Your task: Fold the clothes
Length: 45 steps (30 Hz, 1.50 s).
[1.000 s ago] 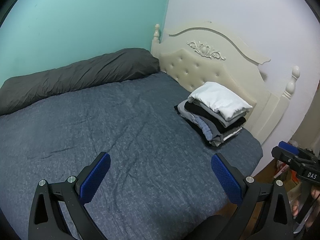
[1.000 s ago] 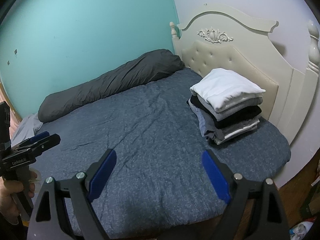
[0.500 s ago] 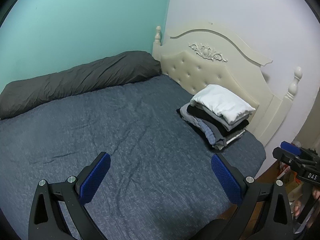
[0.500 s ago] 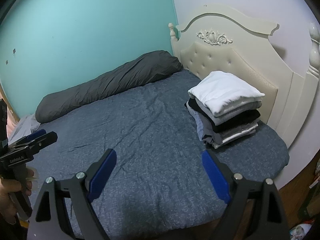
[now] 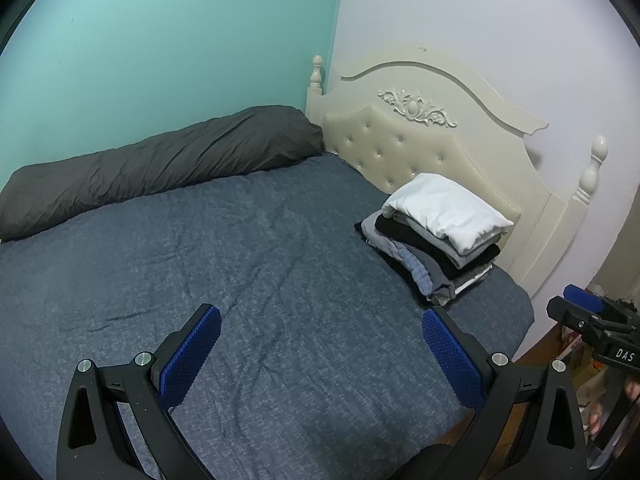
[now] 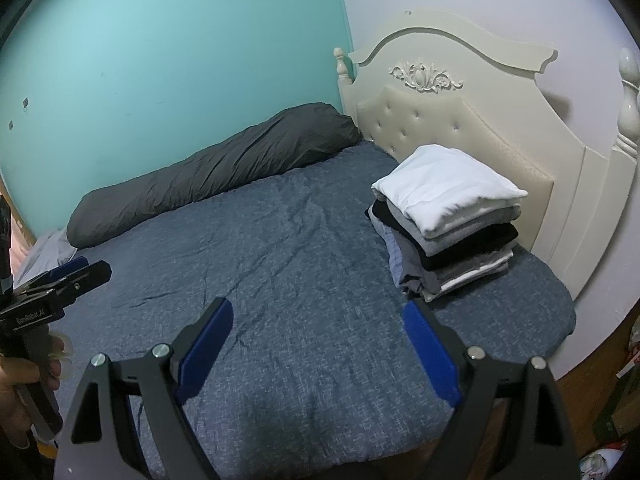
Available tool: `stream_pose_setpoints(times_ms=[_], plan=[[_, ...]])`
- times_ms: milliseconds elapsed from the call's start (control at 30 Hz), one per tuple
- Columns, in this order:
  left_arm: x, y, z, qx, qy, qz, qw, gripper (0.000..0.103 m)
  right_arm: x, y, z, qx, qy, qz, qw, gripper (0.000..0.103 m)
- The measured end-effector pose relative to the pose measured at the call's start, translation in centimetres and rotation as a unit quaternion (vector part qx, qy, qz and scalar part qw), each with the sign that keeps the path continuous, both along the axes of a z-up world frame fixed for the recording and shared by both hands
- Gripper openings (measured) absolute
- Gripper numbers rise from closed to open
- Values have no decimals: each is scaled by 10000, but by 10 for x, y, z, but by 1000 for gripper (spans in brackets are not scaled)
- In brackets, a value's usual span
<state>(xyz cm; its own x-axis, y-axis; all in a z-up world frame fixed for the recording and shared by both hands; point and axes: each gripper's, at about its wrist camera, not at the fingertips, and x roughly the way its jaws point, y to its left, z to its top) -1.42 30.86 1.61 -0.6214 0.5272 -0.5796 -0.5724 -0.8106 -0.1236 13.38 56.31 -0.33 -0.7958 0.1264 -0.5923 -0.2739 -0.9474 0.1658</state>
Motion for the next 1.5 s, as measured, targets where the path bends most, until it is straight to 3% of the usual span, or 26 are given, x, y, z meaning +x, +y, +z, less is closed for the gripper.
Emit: stream_pose_setpoints(times_ms=[467, 1500], plan=[[7, -2, 0, 47, 242, 19, 9997, 103, 10, -10, 3, 228, 211, -50, 9995, 88], [14, -5, 4, 118, 497, 84, 9987, 103, 18, -9, 4, 253, 342, -169, 9990, 88]])
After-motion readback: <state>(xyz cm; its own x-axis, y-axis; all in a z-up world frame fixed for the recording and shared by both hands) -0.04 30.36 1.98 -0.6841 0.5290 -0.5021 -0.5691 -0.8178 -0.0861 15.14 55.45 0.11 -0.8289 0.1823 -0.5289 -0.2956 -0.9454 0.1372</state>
